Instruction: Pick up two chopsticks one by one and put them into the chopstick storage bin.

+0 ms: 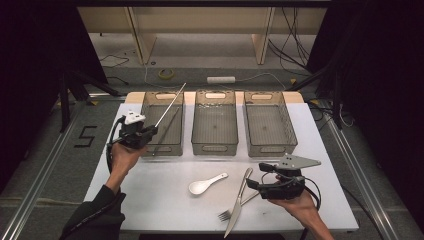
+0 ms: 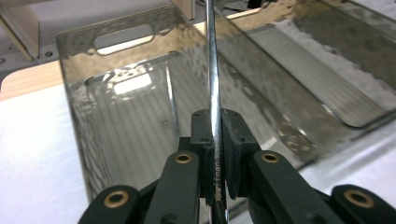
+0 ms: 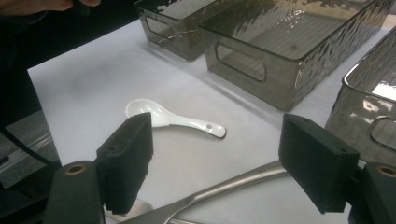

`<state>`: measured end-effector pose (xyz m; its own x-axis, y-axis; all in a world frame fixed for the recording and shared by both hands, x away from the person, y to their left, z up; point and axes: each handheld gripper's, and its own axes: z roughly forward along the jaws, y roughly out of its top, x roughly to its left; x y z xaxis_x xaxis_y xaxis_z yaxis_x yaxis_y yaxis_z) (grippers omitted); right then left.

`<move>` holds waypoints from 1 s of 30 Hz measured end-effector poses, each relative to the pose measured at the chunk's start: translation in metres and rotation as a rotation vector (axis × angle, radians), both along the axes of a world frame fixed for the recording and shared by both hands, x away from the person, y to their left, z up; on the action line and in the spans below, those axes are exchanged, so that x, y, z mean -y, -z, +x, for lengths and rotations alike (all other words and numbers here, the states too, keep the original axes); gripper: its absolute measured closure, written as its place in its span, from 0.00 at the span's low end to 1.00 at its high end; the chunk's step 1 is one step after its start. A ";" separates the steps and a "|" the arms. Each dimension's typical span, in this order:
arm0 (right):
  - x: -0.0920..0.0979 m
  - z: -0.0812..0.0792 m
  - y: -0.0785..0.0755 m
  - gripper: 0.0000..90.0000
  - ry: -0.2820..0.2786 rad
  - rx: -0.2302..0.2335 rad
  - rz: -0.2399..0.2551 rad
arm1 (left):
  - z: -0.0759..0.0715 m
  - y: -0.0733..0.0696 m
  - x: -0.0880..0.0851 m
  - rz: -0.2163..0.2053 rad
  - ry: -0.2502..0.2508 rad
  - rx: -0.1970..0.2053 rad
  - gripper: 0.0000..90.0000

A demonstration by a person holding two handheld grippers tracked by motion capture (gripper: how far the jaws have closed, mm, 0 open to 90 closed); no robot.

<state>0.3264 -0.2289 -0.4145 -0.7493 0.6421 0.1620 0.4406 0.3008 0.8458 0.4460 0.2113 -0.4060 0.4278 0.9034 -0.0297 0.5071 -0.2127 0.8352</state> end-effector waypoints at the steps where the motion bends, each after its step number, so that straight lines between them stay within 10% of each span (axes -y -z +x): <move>1: 0.000 -0.001 0.000 0.30 -0.002 -0.004 0.001 | 0.003 0.001 -0.001 0.001 -0.011 -0.004 0.93; 22: -0.005 -0.005 0.004 0.31 -0.029 -0.016 0.002 | 0.028 0.021 -0.016 0.016 -0.164 -0.135 0.91; 30: -0.003 -0.005 0.003 0.31 -0.030 -0.012 0.009 | 0.021 0.006 -0.014 -0.054 -0.119 -0.108 0.52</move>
<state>0.3213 -0.2256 -0.4178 -0.7660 0.6183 0.1762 0.4414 0.3065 0.8433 0.4671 0.2256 -0.4125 0.3093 0.9434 -0.1197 0.6133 -0.1017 0.7833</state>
